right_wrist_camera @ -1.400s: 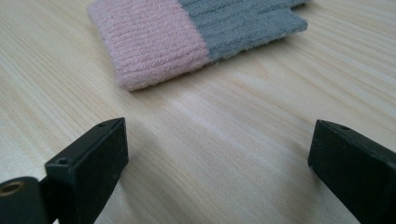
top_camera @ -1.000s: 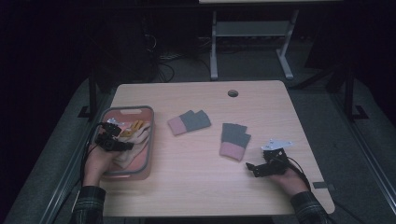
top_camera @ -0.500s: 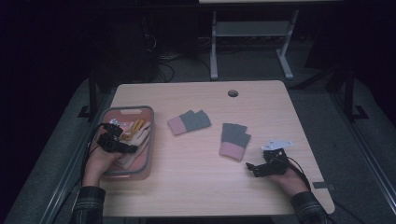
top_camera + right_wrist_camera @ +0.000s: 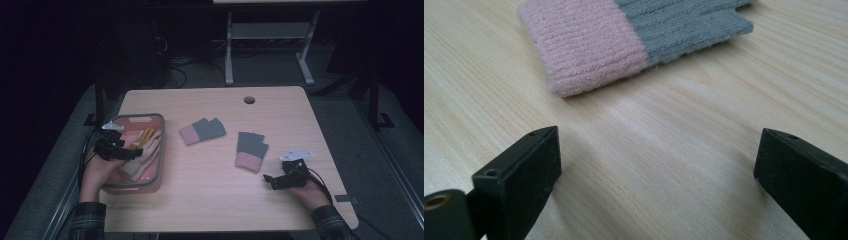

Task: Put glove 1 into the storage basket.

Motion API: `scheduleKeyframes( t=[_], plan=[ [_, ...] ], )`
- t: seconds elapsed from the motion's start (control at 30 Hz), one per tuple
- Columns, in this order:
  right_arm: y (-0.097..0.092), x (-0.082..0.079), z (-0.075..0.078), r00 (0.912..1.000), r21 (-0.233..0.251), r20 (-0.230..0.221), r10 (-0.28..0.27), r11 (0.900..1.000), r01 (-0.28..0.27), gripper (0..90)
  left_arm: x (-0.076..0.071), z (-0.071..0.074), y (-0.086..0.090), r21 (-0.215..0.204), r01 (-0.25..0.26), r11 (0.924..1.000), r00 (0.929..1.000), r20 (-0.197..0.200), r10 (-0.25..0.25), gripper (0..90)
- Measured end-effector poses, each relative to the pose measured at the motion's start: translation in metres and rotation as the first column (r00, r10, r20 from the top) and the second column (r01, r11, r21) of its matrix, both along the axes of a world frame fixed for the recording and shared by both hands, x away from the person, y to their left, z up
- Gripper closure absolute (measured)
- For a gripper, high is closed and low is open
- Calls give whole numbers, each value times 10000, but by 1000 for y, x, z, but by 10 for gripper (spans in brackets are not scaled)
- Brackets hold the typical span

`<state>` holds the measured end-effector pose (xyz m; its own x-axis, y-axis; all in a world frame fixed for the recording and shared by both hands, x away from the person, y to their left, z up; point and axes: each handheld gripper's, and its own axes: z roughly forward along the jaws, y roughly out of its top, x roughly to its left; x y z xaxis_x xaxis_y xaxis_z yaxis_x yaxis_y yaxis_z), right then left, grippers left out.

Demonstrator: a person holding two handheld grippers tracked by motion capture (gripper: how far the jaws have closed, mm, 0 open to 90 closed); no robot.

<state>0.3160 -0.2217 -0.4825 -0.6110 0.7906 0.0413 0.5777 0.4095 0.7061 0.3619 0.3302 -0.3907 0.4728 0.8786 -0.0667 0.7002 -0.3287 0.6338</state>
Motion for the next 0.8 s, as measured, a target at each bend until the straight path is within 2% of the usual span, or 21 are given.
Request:
scheduleKeyframes(
  t=[0.1, 0.17, 0.27, 0.53, 0.63, 0.7, 0.77, 0.8],
  plan=[
    [0, 0, 0, 10000, -5, 9, 7, 10000, -7, 45, -4, 7, -4, -379, 169, 9991, 9997, 189, -162, 133],
    [0, 0, 0, 10000, -3, 6, 5, 10000, -5, 45, -6, 11, -7, -730, 317, 9968, 9990, 325, -294, 133],
    [0, 0, 0, 10000, 0, -22, -18, 10000, 18, 45, -8, 18, -12, -1040, 599, 9928, 9969, 579, -540, 133],
    [0, 0, 0, 10000, 1, -7, -3, 10000, 4, 45, -15, 30, -42, -1344, 1475, 9799, 9863, 939, -1356, 133],
    [0, 0, 0, 10000, -7, 14, 8, 10000, -8, 45, -18, 32, -59, -1511, 1811, 9718, 9805, 1041, -1666, 133],
    [0, 0, 0, 10000, -6, 17, 12, 10000, -12, 45, -19, 32, -71, -1527, 2132, 9650, 9742, 1076, -1982, 133],
    [0, 0, 0, 10000, -1, 0, 0, 10000, 0, 45, -20, 31, -80, -1578, 2231, 9619, 9720, 1109, -2072, 133],
    [0, 0, 0, 10000, -7, 11, 8, 10000, -8, 45, -21, 30, -87, -1506, 2394, 9592, 9683, 1094, -2246, 133]
  ],
)
